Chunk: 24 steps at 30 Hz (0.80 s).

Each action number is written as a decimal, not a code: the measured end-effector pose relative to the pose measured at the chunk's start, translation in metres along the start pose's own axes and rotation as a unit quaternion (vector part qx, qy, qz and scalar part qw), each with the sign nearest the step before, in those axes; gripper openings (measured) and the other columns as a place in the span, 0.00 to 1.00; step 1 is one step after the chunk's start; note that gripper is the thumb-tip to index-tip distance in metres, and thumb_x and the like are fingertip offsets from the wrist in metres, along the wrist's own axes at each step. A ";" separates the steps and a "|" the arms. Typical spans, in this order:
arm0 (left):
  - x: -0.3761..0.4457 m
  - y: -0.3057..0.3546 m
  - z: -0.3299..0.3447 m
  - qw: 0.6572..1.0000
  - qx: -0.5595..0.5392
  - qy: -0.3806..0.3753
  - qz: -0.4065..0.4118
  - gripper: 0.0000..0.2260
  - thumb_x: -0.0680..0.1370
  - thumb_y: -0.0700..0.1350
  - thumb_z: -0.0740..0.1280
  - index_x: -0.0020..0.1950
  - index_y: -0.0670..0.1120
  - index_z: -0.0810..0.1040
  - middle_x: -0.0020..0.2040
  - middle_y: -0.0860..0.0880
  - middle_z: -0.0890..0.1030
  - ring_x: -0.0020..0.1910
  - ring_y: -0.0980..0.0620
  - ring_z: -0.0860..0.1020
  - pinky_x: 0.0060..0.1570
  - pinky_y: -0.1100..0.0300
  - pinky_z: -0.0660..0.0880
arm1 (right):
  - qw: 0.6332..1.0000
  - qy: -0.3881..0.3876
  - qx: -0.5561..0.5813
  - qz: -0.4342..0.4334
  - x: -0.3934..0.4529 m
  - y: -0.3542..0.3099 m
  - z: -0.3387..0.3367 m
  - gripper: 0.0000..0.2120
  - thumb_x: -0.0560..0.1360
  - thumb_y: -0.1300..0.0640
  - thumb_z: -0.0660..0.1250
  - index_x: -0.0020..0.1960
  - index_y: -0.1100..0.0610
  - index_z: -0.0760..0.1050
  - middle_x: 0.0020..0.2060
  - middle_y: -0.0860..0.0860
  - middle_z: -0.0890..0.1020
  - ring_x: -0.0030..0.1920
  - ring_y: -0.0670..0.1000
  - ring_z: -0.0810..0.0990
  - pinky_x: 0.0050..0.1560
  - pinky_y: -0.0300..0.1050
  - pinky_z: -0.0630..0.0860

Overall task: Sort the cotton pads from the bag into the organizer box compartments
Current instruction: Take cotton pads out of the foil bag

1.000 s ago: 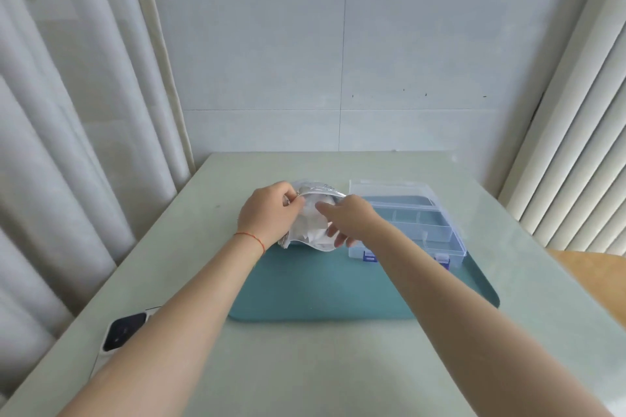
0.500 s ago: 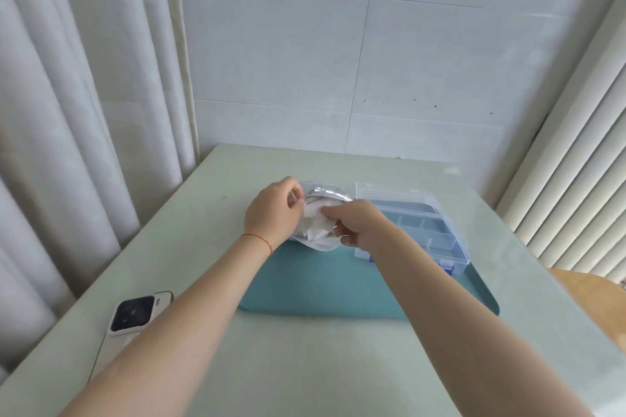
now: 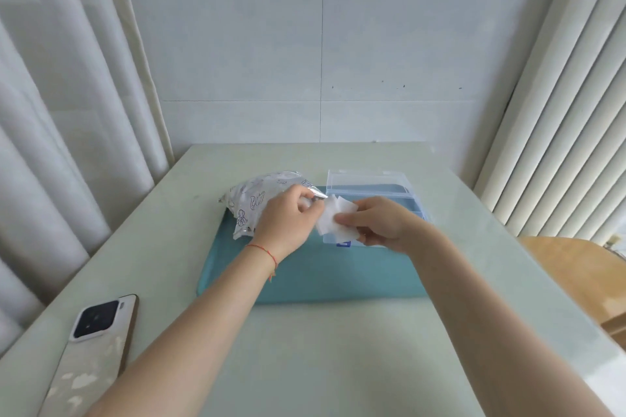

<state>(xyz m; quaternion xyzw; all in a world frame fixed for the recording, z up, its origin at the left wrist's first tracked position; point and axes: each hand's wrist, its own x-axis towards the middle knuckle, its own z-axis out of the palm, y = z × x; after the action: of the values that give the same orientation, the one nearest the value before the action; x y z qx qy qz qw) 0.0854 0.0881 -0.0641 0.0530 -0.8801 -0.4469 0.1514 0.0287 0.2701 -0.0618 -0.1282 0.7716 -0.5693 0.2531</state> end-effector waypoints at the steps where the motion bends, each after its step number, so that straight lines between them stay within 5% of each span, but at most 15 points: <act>1: -0.002 0.001 0.007 0.998 -0.037 -0.014 -0.050 0.10 0.77 0.53 0.67 0.51 0.48 0.79 0.42 0.52 0.81 0.38 0.52 0.81 0.34 0.60 0.74 | 1.000 -0.002 0.000 -0.008 -0.002 0.003 -0.003 0.08 0.78 0.59 0.69 0.40 0.59 0.76 0.27 0.50 0.73 0.27 0.48 0.68 0.28 0.37 0.63; 3: -0.004 0.002 0.020 0.978 -0.150 -0.055 -0.133 0.13 0.78 0.53 0.68 0.49 0.42 0.79 0.39 0.48 0.80 0.33 0.48 0.81 0.25 0.63 0.71 | 1.000 -0.015 -0.006 -0.018 -0.005 0.009 -0.012 0.08 0.79 0.60 0.66 0.41 0.58 0.76 0.28 0.50 0.74 0.28 0.48 0.69 0.30 0.38 0.63; 7: -0.004 0.003 0.041 0.947 -0.273 -0.032 -0.166 0.05 0.77 0.41 0.69 0.42 0.43 0.80 0.37 0.44 0.81 0.32 0.49 0.80 0.26 0.62 0.75 | 0.999 -0.015 -0.048 -0.009 -0.006 0.016 -0.030 0.09 0.80 0.61 0.64 0.42 0.58 0.79 0.29 0.52 0.74 0.30 0.48 0.71 0.30 0.38 0.64; 13: 0.008 0.003 0.062 0.963 -0.225 -0.015 -0.151 0.07 0.79 0.37 0.66 0.42 0.43 0.80 0.37 0.44 0.82 0.28 0.50 0.82 0.32 0.59 0.81 | 0.984 0.168 -0.062 -0.022 0.004 0.015 -0.058 0.05 0.77 0.61 0.67 0.43 0.60 0.79 0.26 0.50 0.73 0.24 0.47 0.70 0.31 0.39 0.67; 20: 0.026 0.010 0.064 0.957 -0.233 -0.077 -0.152 0.08 0.78 0.38 0.64 0.44 0.39 0.81 0.36 0.39 0.80 0.29 0.46 0.80 0.27 0.60 0.77 | 0.996 0.053 -0.036 -0.056 0.012 0.022 -0.061 0.12 0.76 0.57 0.71 0.36 0.58 0.74 0.27 0.50 0.68 0.26 0.49 0.64 0.28 0.38 0.61; 24: 0.027 0.016 0.059 0.934 -0.292 -0.127 -0.165 0.10 0.80 0.37 0.59 0.49 0.37 0.79 0.42 0.38 0.83 0.35 0.42 0.83 0.31 0.57 0.80 | 0.996 0.057 -0.020 -0.062 0.016 0.019 -0.056 0.17 0.75 0.55 0.72 0.32 0.55 0.69 0.27 0.50 0.67 0.27 0.49 0.62 0.28 0.38 0.58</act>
<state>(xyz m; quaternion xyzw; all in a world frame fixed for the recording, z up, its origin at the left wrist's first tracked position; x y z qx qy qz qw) 0.0425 0.1365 -0.0781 0.0942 -0.7018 -0.7056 -0.0290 -0.0135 0.3138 -0.0716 -0.1481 0.7869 -0.5745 0.1698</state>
